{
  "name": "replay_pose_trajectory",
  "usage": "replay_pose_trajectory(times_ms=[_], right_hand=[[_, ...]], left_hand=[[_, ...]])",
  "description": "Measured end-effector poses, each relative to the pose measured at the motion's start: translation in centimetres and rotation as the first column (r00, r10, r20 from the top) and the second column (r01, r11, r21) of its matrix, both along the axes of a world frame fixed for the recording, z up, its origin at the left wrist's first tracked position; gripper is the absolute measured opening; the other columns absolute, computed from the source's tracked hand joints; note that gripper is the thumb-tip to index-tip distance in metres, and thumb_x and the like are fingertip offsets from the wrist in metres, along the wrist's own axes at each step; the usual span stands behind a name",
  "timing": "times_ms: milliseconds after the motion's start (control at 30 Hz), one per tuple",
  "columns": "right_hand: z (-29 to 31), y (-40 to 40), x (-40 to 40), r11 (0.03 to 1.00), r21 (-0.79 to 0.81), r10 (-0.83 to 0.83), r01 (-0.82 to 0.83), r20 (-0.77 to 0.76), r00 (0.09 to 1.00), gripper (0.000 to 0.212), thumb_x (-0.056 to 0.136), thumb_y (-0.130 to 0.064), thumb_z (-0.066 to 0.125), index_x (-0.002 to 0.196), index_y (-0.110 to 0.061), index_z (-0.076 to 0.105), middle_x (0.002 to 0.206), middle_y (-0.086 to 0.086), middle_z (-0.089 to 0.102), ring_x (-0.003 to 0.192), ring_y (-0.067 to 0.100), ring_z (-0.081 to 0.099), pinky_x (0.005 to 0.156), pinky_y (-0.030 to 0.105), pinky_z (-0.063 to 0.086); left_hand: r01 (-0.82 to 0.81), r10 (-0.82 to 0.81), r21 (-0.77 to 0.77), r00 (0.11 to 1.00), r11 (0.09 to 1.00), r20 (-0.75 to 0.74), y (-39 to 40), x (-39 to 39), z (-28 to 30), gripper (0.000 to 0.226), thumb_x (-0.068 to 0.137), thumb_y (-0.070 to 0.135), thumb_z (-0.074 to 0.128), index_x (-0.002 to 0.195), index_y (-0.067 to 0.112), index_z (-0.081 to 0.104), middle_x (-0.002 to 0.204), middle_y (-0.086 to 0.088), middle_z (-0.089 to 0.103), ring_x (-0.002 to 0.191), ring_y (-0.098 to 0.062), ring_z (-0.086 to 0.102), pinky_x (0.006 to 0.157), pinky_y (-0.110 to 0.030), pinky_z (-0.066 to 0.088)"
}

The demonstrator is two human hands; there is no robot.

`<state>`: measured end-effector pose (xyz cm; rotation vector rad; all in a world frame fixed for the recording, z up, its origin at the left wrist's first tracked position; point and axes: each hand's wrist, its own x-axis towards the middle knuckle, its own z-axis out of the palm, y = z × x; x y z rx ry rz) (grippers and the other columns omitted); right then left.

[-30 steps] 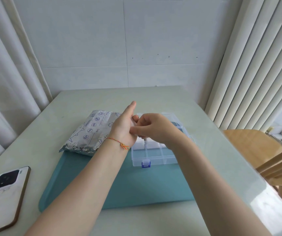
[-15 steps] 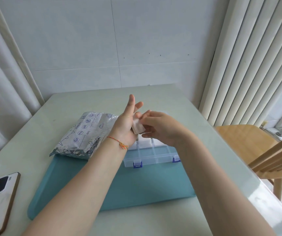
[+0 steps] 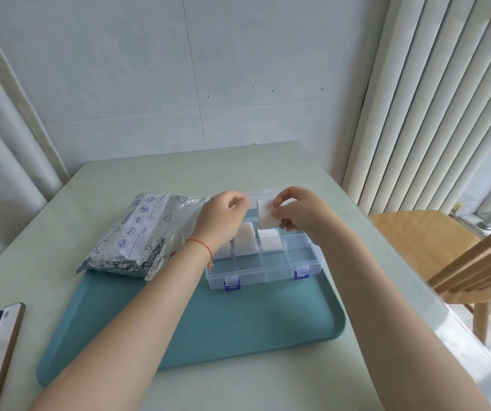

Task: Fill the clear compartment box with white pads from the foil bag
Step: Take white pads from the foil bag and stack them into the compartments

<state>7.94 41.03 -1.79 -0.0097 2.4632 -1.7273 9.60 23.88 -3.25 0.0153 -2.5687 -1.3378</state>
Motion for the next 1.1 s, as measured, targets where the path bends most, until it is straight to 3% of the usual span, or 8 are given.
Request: replay_pose_trajectory(times_ms=[100,233,433,600,733,900,967,1100], right_hand=[[0.3,0.0,-0.3,0.979,0.191,0.063,-0.067,0.025,0.998,0.012,0.085,0.001,0.060,0.085,-0.011,0.064,0.060,0.006,0.058,0.045,0.009,0.052,0.049,0.018,0.046],[0.2,-0.4,-1.1,0.928,0.363,0.072,-0.090,0.062,0.995,0.012,0.086,-0.004,0.060,0.088,-0.011,0.069,0.062,0.005,0.057,0.051,0.013,0.049,0.050,0.022,0.041],[-0.6,-1.3,-2.5,0.833,0.535,0.110,-0.142,0.093,0.990,0.027,0.086,-0.011,0.059,0.108,-0.001,0.069,0.080,0.009,0.056,0.071,0.021,0.047,0.063,0.027,0.040],[-1.7,-2.0,-3.2,0.751,0.648,0.126,-0.127,0.048,0.991,0.028,0.086,-0.011,0.057,0.109,-0.003,0.070,0.108,0.014,0.071,0.075,0.020,0.052,0.068,0.028,0.045],[-2.0,-2.1,-3.2,0.698,0.703,0.141,-0.134,0.049,0.989,0.029,0.085,-0.008,0.055,0.109,-0.003,0.070,0.109,0.014,0.071,0.076,0.020,0.055,0.069,0.028,0.047],[-2.0,-2.1,-3.0,0.637,0.759,0.159,-0.135,0.041,0.986,0.026,0.085,-0.007,0.054,0.105,-0.001,0.069,0.099,0.012,0.071,0.069,0.019,0.050,0.057,0.022,0.040],[-1.7,-2.0,-2.8,0.636,0.760,0.169,-0.134,0.032,0.985,0.022,0.085,-0.012,0.055,0.097,0.001,0.068,0.080,0.011,0.065,0.062,0.018,0.046,0.049,0.022,0.034],[-0.8,-1.5,-2.7,0.709,0.702,0.155,-0.060,-0.073,0.985,0.027,0.087,-0.018,0.056,0.098,0.000,0.072,0.095,0.018,0.070,0.071,0.022,0.052,0.059,0.025,0.039]], left_hand=[[0.099,-0.090,-0.260,0.995,0.961,0.045,-0.1,-0.3,-1.4,0.022,0.093,0.020,0.054,0.110,0.018,0.069,0.123,-0.001,0.062,0.119,-0.017,0.053,0.096,-0.022,0.036],[0.162,-0.131,-0.360,0.985,0.919,0.108,0.1,-0.1,-2.3,0.027,0.092,0.021,0.055,0.118,0.021,0.064,0.128,-0.003,0.056,0.121,-0.019,0.050,0.100,-0.026,0.036],[0.198,-0.160,-0.394,0.979,0.898,0.127,-0.1,0.2,-2.5,0.031,0.091,0.020,0.054,0.120,0.024,0.062,0.129,-0.001,0.055,0.121,-0.019,0.050,0.103,-0.028,0.037],[0.199,-0.166,-0.425,0.980,0.883,0.114,0.1,0.2,-2.6,0.032,0.092,0.022,0.052,0.123,0.027,0.059,0.128,-0.002,0.055,0.116,-0.021,0.052,0.099,-0.030,0.039],[0.208,-0.168,-0.464,0.978,0.861,0.127,0.2,0.2,-2.6,0.028,0.093,0.024,0.047,0.109,0.036,0.066,0.122,0.002,0.054,0.116,-0.022,0.051,0.101,-0.031,0.035],[0.241,-0.162,-0.547,0.969,0.802,0.189,1.0,0.3,-2.2,0.038,0.099,0.030,0.035,0.106,0.033,0.072,0.151,-0.001,0.036,0.139,-0.023,0.031,0.111,-0.033,0.017],[0.247,-0.167,-0.538,0.967,0.806,0.194,1.1,0.3,-2.1,0.038,0.099,0.030,0.034,0.105,0.031,0.072,0.153,-0.002,0.035,0.140,-0.023,0.029,0.111,-0.033,0.017],[0.193,-0.196,-0.462,0.980,0.866,0.041,0.3,0.3,-1.6,0.026,0.095,0.023,0.049,0.100,0.023,0.075,0.140,-0.010,0.048,0.132,-0.027,0.039,0.109,-0.031,0.028]])
